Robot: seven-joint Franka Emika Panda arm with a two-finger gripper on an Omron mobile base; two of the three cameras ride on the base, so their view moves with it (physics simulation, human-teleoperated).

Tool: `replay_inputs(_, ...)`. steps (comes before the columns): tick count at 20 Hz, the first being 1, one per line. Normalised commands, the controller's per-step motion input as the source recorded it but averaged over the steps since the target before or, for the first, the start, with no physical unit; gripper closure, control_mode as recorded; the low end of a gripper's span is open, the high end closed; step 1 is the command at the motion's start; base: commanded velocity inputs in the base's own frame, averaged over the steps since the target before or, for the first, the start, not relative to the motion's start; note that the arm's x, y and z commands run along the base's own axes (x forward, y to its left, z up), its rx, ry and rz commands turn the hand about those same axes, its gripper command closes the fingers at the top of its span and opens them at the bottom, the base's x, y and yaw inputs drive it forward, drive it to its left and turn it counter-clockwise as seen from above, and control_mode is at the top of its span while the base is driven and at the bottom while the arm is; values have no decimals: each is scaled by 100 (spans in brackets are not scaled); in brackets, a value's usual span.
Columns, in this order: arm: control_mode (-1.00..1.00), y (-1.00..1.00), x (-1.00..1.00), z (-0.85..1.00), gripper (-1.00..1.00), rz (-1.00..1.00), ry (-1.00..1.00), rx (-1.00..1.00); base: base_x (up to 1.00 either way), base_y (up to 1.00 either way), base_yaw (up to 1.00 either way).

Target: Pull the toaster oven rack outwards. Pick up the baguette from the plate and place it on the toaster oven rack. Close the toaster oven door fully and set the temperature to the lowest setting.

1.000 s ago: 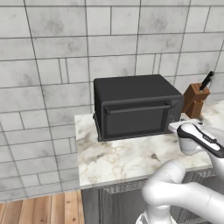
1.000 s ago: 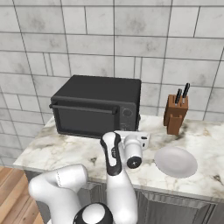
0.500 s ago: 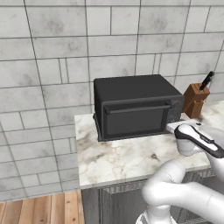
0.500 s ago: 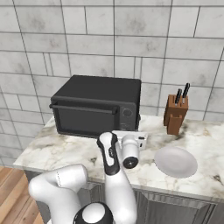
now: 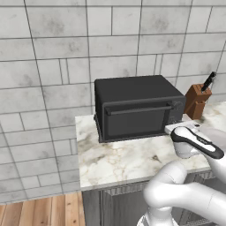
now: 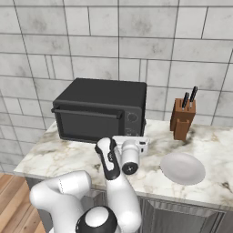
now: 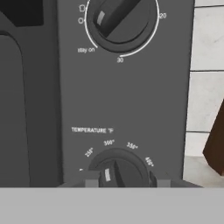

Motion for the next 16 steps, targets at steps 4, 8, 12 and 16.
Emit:
replay_inputs(4,-100,18,28,0,100,-3,0,-2,0,0,0)
replay_inputs(8,-100,0,11,0,100,0,0,0,0,0,0)
replay_inputs(12,-100,0,0,0,100,6,-2,-1,0,0,0)
replay_inputs(16,-100,0,0,0,100,4,-1,-6,0,0,0)
